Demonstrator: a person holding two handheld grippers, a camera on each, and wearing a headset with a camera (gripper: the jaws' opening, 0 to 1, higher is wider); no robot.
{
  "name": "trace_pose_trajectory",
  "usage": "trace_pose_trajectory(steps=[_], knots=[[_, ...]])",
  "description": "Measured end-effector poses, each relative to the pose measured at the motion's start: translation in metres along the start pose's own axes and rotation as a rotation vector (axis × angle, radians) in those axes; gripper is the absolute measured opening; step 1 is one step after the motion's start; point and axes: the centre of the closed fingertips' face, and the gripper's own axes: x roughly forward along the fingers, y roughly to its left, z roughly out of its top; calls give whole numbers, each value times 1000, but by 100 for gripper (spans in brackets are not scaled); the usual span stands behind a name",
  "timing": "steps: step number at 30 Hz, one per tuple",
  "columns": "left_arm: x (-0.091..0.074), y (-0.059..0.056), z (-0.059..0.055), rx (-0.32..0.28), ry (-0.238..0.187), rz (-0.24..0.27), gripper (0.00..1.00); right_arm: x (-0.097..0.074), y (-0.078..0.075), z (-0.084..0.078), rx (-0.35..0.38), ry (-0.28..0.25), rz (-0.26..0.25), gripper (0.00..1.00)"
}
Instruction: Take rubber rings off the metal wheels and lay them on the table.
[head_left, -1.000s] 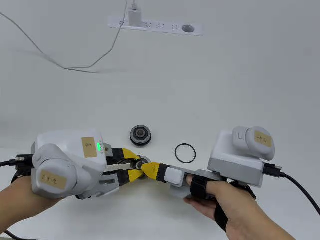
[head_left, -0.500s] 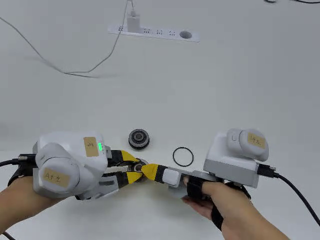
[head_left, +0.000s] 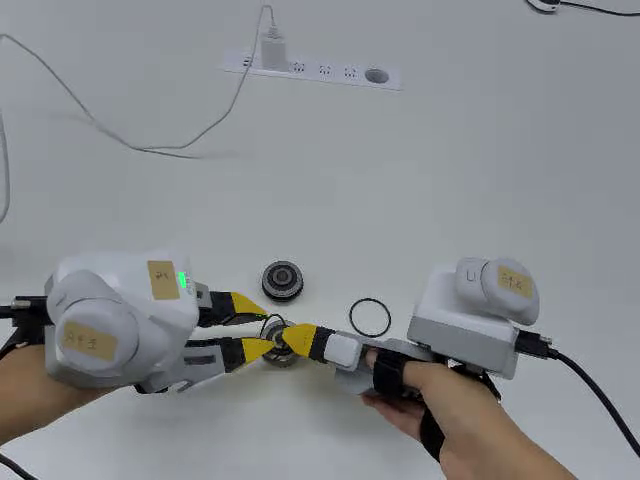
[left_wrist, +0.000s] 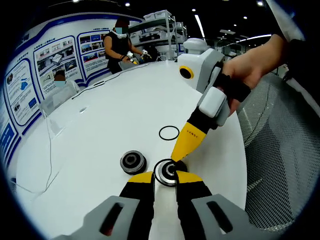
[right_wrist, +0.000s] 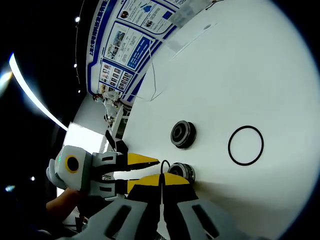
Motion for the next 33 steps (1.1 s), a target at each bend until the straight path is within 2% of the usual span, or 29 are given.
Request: trace_pose_trajectory(steps=[7, 12, 15, 18, 23, 26, 31, 33], knots=[[-8, 8, 11, -5, -34, 37, 23, -7, 10, 14, 35, -53, 29, 1], [-9, 13, 21, 15, -53, 60, 28, -18, 4, 27, 45, -98, 9, 1], [-10, 16, 28, 15, -76, 73, 32, -27, -7, 35, 64, -135, -20, 1], [-11, 18, 31, 24, -83, 84, 35, -35, -18, 40, 84, -163, -43, 1], [-10, 16, 33, 10, -99, 77, 40, -47, -36, 45, 116, -198, -84, 1], [-9, 15, 28, 31, -77, 82, 42, -53, -47, 48, 139, -218, -106, 1], [-9, 13, 30, 2, -94, 76, 45, -57, -64, 48, 149, -225, -142, 1], [-8, 13, 30, 7, -95, 82, 46, -57, -69, 48, 155, -227, -155, 1]])
